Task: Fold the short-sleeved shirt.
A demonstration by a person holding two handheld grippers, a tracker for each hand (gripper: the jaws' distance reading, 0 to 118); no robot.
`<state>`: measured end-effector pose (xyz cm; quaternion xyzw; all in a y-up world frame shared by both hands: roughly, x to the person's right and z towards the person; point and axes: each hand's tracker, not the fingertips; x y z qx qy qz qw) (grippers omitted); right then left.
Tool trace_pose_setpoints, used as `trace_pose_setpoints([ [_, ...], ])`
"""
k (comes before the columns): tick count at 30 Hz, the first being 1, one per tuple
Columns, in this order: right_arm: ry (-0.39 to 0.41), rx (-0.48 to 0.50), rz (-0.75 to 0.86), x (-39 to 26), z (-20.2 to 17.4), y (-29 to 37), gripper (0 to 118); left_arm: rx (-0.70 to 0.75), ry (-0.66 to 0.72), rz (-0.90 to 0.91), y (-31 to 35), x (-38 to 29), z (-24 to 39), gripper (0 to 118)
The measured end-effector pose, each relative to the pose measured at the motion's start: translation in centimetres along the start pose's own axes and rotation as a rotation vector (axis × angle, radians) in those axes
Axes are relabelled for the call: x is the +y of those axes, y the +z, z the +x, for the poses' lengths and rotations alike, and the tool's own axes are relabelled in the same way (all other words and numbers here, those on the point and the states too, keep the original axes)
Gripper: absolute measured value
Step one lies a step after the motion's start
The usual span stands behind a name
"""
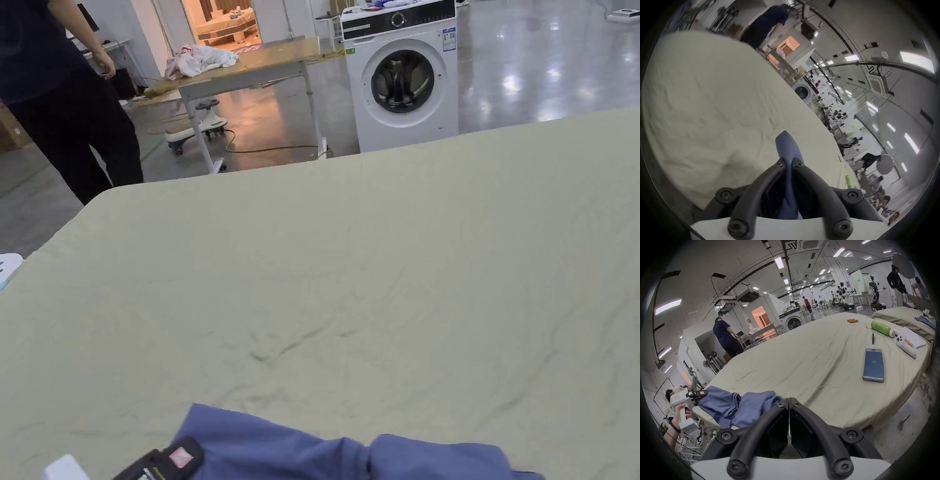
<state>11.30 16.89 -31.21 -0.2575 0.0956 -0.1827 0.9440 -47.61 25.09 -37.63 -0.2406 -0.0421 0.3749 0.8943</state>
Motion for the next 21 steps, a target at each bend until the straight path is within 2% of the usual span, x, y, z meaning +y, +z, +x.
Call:
trace_pose_setpoints([
  [2,0.000,0.020,0.000,0.3,0.0,-0.4,0,-0.002,0.000,0.014,0.9,0.3,1.2,2],
  [5,0.009,0.033,-0.001,0.6,-0.4,-1.0,0,-0.037,-0.125,-0.014,0.3,-2.0,4.9,2],
  [10,-0.010,0.065,0.013,0.5,-1.1,-0.6,0,-0.281,-0.145,-0.243,-6.4,-8.6,9.8,2],
  [14,0.016,0.022,0.027,-0.2,-1.3,1.0,0,-0.229,-0.220,-0.410,-13.4,-14.2,13.3,2],
  [17,-0.069,0.013,0.044,-0.5,-0.6,2.1,0,-0.180,-0.300,-0.431,-15.3,-16.9,14.9,3],
  [18,-0.085,0.011,0.055,-0.6,-0.4,2.3,0,-0.215,-0.307,-0.447,-15.1,-16.8,14.9,5],
  [21,-0.102,0.005,0.057,-0.9,0.2,2.0,0,-0.290,-0.258,-0.454,-13.9,-15.1,14.3,46],
])
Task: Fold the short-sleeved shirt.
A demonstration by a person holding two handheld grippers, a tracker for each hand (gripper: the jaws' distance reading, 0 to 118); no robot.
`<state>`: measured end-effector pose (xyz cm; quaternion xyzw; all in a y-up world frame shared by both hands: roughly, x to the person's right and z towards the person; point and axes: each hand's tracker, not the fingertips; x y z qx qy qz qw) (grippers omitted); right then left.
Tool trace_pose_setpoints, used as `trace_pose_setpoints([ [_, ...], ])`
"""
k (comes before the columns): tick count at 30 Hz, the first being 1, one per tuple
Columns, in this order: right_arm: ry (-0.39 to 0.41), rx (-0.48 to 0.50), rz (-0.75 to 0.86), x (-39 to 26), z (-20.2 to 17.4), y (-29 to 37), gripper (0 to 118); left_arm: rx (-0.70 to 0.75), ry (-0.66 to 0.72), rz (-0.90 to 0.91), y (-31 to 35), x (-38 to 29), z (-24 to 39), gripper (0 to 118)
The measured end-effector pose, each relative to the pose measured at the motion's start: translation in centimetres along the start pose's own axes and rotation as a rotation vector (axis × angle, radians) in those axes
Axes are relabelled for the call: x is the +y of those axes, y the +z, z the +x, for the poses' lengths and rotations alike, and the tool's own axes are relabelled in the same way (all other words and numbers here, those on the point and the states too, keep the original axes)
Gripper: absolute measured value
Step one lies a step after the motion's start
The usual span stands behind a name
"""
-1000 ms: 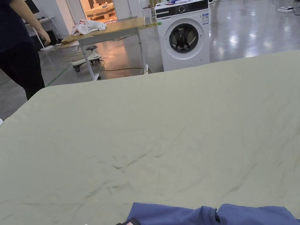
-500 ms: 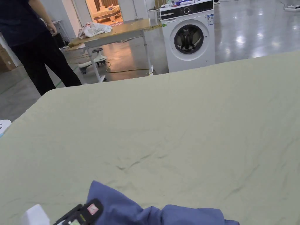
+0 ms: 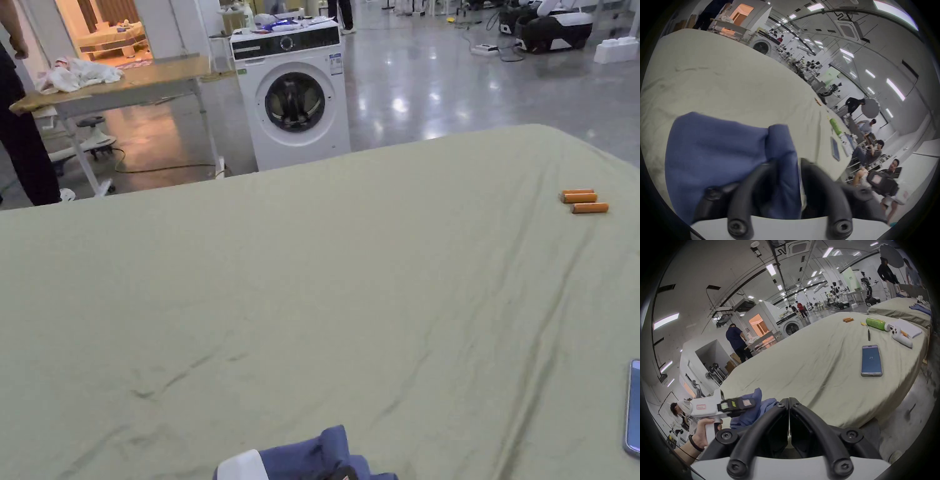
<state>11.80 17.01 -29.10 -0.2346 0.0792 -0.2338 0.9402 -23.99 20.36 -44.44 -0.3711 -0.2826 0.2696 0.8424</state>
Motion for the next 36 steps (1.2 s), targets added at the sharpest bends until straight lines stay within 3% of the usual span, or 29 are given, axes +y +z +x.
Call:
trace_pose_setpoints([
  [3,0.012,0.023,-0.024,-0.2,0.1,-0.9,0,-0.068,0.016,0.087,3.6,0.8,-0.3,43],
  [5,0.023,0.035,-0.037,-0.3,-0.2,-1.5,0,-0.064,0.050,0.113,4.6,1.3,-0.9,7],
  [6,0.021,0.052,-0.047,-0.3,-0.2,-1.7,0,-0.056,0.061,0.119,4.6,1.3,-1.1,0],
  [8,-0.008,0.096,-0.061,-0.5,-0.3,-2.1,0,-0.013,0.068,0.127,3.5,0.9,-1.1,0],
  [11,-0.009,0.101,-0.071,-0.8,-0.8,-2.7,0,-0.013,0.086,-0.017,-0.6,0.0,-1.8,0],
  [14,0.053,0.065,-0.115,-1.4,-1.8,-2.8,0,0.094,0.038,-0.196,-6.1,-1.7,-1.2,0],
  [15,0.110,0.035,-0.136,-1.7,-2.4,-2.7,0,0.141,0.003,-0.213,-7.6,-2.7,-1.1,0],
  [18,0.274,-0.012,-0.194,-3.1,-4.1,-2.6,0,0.064,0.137,-0.129,-5.1,-1.4,-2.4,0],
  [22,0.253,0.105,-0.279,-3.6,-5.7,-5.6,0,0.021,0.108,0.006,0.7,-0.5,-2.5,0],
  [25,0.343,0.238,-0.286,-2.5,-8.5,-9.4,0,0.044,0.120,0.126,6.4,0.1,-3.5,0],
  [28,0.468,0.243,-0.355,-2.1,-11.3,-14.9,0,0.109,0.159,0.208,10.9,-0.1,-5.1,1],
  [30,0.552,0.134,-0.476,-2.9,-12.4,-19.2,0,0.165,0.171,0.225,12.9,-0.4,-6.2,6],
  [31,0.626,0.017,-0.584,-3.8,-12.8,-21.3,0,0.195,0.187,0.230,13.4,-0.8,-6.5,15],
  [32,0.718,-0.090,-0.653,-5.1,-12.7,-22.7,0,0.212,0.201,0.223,13.9,-1.0,-7.0,27],
  [33,0.775,-0.069,-0.667,-6.3,-12.6,-23.6,0,0.223,0.206,0.212,14.3,-1.2,-7.5,47],
  [34,0.756,-0.047,-0.610,-6.5,-13.1,-23.3,0,0.236,0.211,0.204,14.3,-1.5,-7.9,74],
  [35,0.725,-0.097,-0.604,-6.2,-13.9,-22.7,0,0.239,0.215,0.185,14.1,-1.6,-8.2,86],
  [36,0.770,-0.117,-0.599,-6.1,-14.8,-22.5,0,0.226,0.214,0.155,13.9,-1.6,-8.7,91],
])
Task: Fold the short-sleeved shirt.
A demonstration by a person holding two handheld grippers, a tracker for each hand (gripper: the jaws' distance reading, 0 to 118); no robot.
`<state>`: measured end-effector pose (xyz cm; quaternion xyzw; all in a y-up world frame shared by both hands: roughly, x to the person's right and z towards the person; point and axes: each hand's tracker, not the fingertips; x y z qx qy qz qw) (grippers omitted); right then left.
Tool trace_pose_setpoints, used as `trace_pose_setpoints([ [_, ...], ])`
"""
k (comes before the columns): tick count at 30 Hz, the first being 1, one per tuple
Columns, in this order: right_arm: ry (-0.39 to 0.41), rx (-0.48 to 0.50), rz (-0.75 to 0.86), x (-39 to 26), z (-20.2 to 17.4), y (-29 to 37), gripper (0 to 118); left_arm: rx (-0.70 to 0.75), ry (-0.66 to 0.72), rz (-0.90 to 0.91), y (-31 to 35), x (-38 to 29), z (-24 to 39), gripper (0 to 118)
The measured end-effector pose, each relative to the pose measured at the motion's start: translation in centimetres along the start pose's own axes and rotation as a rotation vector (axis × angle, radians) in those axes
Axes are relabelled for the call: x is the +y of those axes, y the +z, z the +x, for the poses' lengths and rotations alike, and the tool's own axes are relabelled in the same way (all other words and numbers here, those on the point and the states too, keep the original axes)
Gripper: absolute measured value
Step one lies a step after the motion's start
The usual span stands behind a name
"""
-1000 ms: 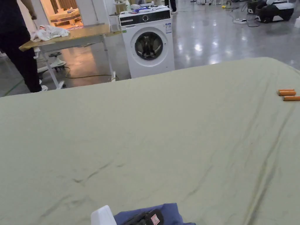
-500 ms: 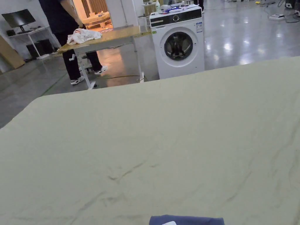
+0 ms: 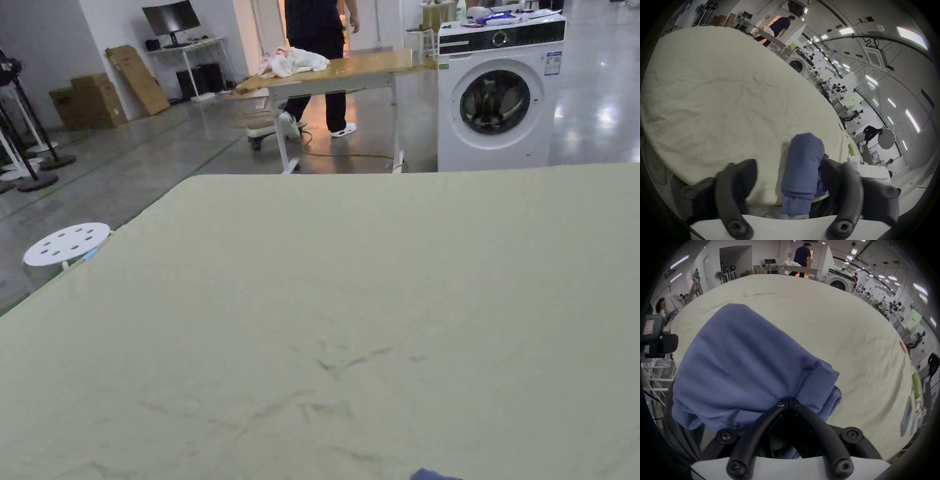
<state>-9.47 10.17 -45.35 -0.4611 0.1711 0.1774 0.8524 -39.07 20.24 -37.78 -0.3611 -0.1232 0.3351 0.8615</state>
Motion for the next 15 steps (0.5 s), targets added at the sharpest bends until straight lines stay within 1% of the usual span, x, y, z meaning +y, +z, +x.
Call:
trace_pose_setpoints([
  [1,0.080,-0.017,-0.015,-0.1,-0.5,0.0,0,-0.020,-0.001,-0.010,-0.4,0.1,-0.3,92],
  [2,0.105,-0.020,-0.025,0.0,-0.7,-0.3,0,-0.049,-0.002,-0.023,-0.9,0.2,-0.6,92],
  [4,0.047,0.004,-0.030,0.1,-0.1,-0.6,0,-0.116,0.025,-0.052,-2.5,0.8,-0.9,92],
  [5,0.034,0.013,-0.030,0.0,0.3,-0.5,0,-0.135,0.032,-0.047,-3.1,0.9,-1.0,92],
  [8,0.005,0.041,-0.008,-0.6,0.9,-0.7,0,-0.145,0.044,-0.073,-6.4,1.4,-1.3,92],
  [9,-0.015,0.050,0.004,-0.9,1.1,-0.4,0,-0.150,0.049,-0.113,-7.7,1.7,-1.3,92],
  [11,-0.063,0.068,0.024,-1.3,1.5,-0.4,0,-0.165,0.056,-0.126,-9.4,1.6,-1.5,88],
  [12,-0.103,0.080,0.030,-1.5,1.8,-0.4,0,-0.178,0.066,-0.133,-10.3,1.5,-1.6,83],
  [14,-0.159,0.094,0.034,-1.8,2.1,-0.4,0,-0.222,0.103,-0.161,-11.4,1.5,-2.3,55],
  [15,-0.164,0.096,0.033,-1.8,2.3,-0.4,0,-0.191,0.113,-0.147,-11.5,1.2,-2.2,49],
])
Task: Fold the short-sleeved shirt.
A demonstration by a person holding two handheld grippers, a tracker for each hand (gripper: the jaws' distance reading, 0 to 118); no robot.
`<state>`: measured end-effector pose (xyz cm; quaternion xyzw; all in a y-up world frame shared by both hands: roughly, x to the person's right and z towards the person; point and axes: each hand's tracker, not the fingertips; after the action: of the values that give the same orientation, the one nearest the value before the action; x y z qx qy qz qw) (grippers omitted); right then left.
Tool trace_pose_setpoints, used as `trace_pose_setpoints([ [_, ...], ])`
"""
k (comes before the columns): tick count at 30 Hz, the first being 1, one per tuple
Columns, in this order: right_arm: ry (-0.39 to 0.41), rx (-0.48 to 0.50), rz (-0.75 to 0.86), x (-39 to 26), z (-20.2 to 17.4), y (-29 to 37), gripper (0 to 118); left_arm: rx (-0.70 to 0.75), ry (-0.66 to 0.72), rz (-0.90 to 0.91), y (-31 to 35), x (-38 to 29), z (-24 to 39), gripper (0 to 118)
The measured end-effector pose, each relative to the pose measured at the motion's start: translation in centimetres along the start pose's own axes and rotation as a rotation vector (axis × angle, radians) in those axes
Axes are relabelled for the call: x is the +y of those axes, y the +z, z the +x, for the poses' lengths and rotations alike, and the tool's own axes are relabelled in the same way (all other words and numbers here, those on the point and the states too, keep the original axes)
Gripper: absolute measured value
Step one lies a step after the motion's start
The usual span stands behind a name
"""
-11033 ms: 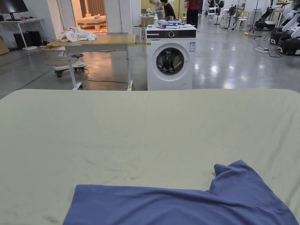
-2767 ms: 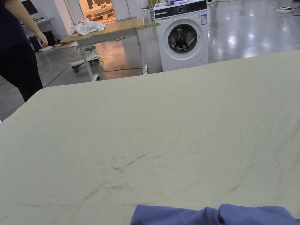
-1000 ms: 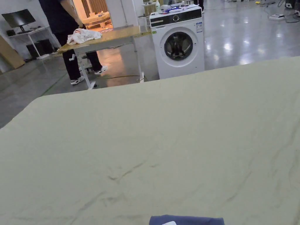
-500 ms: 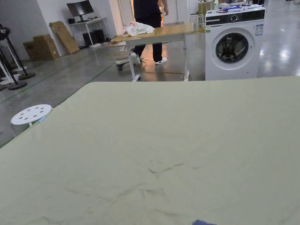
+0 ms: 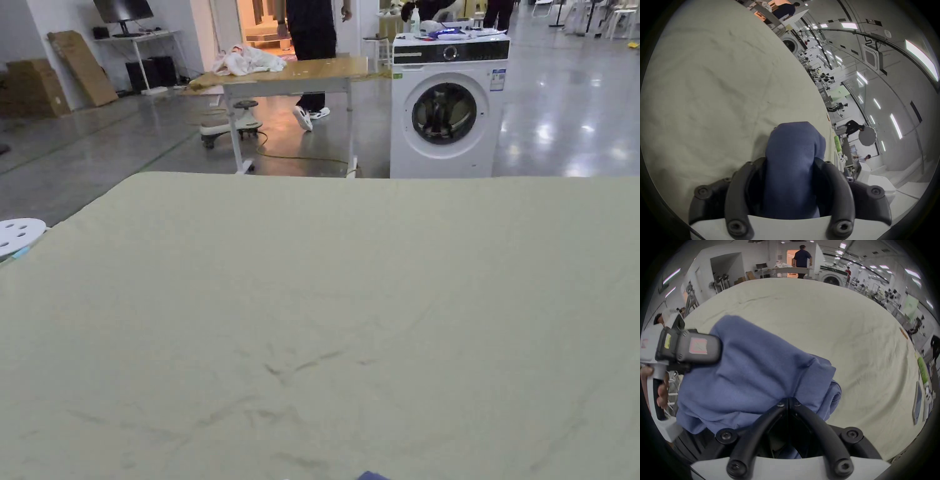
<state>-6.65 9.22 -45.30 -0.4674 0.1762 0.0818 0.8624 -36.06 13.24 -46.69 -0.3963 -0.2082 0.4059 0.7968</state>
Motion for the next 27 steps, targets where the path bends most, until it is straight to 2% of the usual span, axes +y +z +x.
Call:
trace_pose_setpoints([
  [1,0.001,0.004,0.000,0.0,0.1,0.0,0,0.021,0.003,0.002,0.1,0.1,0.0,39],
  [2,0.000,0.008,0.001,0.0,0.2,0.0,0,0.016,-0.002,-0.006,0.2,0.2,-0.1,35],
  [5,-0.028,0.034,0.016,-0.2,0.8,0.3,0,0.011,-0.004,-0.001,0.9,0.3,0.3,32],
  [7,-0.065,0.109,0.054,-0.1,1.8,1.7,0,-0.017,-0.008,0.024,2.1,0.7,0.8,30],
  [8,-0.124,0.147,0.094,-0.2,2.4,2.7,0,-0.082,0.024,0.080,3.7,0.7,0.6,30],
  [9,-0.224,0.206,0.158,-0.4,3.3,3.9,0,-0.165,0.064,0.136,6.0,1.1,-0.2,30],
  [10,-0.297,0.242,0.194,-0.6,4.0,4.9,0,-0.178,0.080,0.140,7.6,2.1,-0.6,30],
  [11,-0.341,0.280,0.210,-0.8,5.0,5.8,0,-0.143,0.095,0.169,9.5,3.4,-0.8,30],
  [13,-0.369,0.308,0.223,-1.5,6.8,7.1,0,-0.046,0.050,0.238,14.5,6.0,-1.5,30],
  [15,-0.359,0.273,0.221,-2.1,8.0,7.8,0,0.097,-0.012,0.306,18.9,8.3,-2.4,30],
  [17,-0.357,0.222,0.225,-2.8,8.7,8.4,0,0.256,-0.005,0.322,22.5,11.6,-4.3,30],
  [19,-0.380,0.213,0.218,-3.5,9.2,8.3,0,0.392,0.019,0.340,25.1,14.6,-6.5,30],
  [22,-0.467,0.258,0.203,-4.2,9.4,7.5,0,0.418,0.019,0.432,27.6,16.6,-8.2,30],
  [24,-0.480,0.277,0.194,-4.2,9.4,7.3,0,0.435,0.043,0.427,27.7,17.8,-8.9,31],
  [25,-0.471,0.276,0.197,-4.1,9.3,7.4,0,0.470,0.049,0.425,27.3,18.3,-8.9,38],
  [27,-0.432,0.262,0.206,-3.9,8.9,7.9,0,0.642,-0.020,0.467,25.5,18.3,-7.1,57],
])
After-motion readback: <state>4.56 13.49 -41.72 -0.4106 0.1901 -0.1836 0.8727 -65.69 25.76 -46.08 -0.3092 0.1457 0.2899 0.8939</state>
